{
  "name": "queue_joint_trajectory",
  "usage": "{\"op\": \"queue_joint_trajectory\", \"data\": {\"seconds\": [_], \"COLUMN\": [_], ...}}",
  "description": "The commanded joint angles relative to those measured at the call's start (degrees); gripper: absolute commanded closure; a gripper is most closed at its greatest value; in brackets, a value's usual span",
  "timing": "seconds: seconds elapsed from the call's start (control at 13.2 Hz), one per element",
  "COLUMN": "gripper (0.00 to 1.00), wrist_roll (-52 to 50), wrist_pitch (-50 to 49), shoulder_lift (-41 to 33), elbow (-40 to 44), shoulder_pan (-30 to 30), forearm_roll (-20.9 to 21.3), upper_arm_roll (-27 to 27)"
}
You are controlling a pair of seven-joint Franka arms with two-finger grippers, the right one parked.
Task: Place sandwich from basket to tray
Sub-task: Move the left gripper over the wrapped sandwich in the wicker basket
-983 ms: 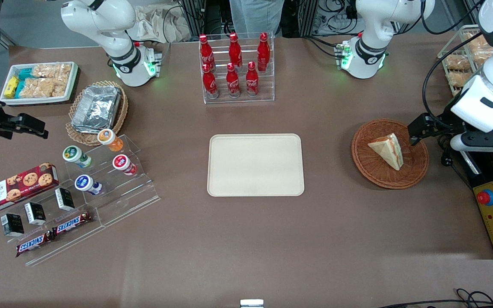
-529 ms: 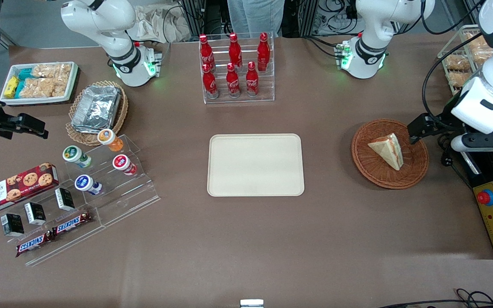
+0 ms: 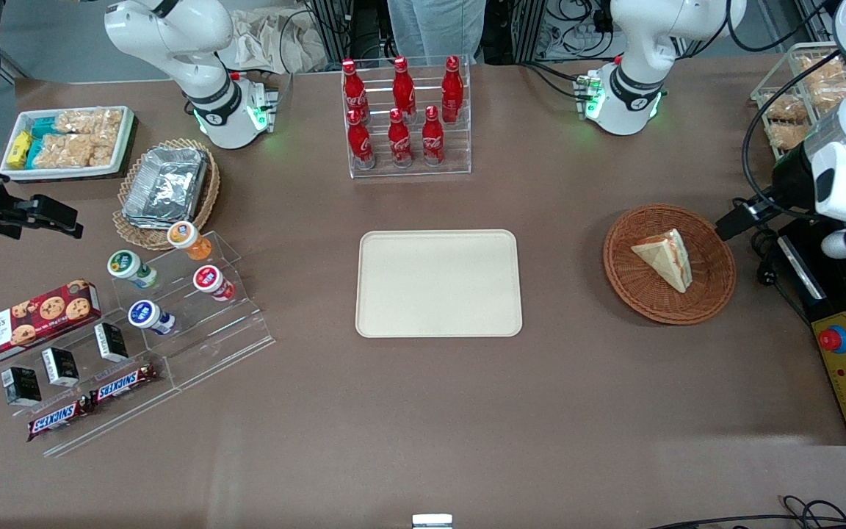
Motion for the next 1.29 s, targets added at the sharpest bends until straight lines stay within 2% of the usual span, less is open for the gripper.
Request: {"op": "queue_joint_trajectory", "data": {"seconds": [0.0,0.23,0.45,0.61,1.06,1.21], "gripper": [0.0,0.0,0.0,0.0,0.0,0.0], "wrist_roll": [-7.0,-11.4,-11.7,-12.1,-13.7,-13.6], "wrist_pitch": [3.7,14.8,17.8,21.6,38.5,45.7], "shoulder_lift": [-10.3,-21.6,-21.1,-18.8,-3.6,-0.6], "elbow": [-15.3,-33.2,-35.6,-37.9,-42.9,-46.6], "shoulder_pan": [0.4,3.0,4.9,5.0,5.5,5.5], "forearm_roll": [2.9,3.1,3.1,2.9,2.8,2.8], "upper_arm_roll": [-0.1,-0.3,-0.4,-0.4,-0.3,-0.3]}}
